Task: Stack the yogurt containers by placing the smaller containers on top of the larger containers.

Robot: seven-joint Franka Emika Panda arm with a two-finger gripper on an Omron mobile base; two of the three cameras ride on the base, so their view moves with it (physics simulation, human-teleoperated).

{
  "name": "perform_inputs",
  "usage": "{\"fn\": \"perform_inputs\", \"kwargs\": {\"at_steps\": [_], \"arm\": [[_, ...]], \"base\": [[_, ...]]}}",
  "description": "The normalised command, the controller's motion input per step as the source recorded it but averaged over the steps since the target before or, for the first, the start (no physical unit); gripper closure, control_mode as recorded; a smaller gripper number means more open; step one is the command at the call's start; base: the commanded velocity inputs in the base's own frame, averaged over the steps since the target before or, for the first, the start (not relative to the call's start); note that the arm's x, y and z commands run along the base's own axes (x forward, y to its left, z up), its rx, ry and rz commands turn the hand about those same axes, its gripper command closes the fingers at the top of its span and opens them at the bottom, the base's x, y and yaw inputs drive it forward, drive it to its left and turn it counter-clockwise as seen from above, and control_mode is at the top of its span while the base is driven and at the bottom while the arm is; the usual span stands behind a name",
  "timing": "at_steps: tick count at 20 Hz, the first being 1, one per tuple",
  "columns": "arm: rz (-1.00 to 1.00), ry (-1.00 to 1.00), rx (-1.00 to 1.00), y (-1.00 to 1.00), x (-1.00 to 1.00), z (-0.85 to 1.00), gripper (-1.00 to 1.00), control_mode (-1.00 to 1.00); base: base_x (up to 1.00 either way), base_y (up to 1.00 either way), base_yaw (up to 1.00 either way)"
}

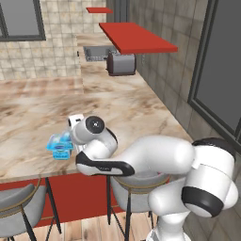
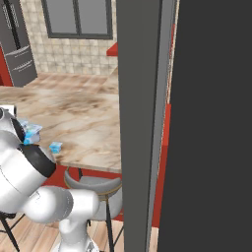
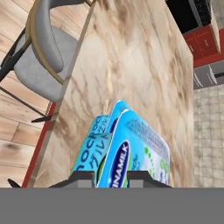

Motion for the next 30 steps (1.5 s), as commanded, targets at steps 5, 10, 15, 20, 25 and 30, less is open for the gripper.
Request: {"fn": "perform_inputs", "kwargs": {"at_steps": [5,10,15,20,25,30], "arm": [[0.03,0.0,0.0,0.05,0.1,-0.14,1.0,-1.0],[0.02,0.0,0.0,0.05,0.06,-0.06,1.0,-1.0],[0.01,-0.04,0.0,0.06,0.01,0.0,1.0,-1.0],[0.0,-0.05,0.0,0.05,0.06,0.0,1.0,-1.0],[0.0,0.0,0.0,0.0,0.17,-0.07,1.0,-1.0],[0.01,0.0,0.0,0.0,0.25,-0.06,1.0,-1.0]], "base": [[0.0,0.0,0.0],[0.0,0.0,0.0],[0.0,0.0,0.0],[0.0,0.0,0.0],[0.0,0.0,0.0],[0.0,0.0,0.0]]}}
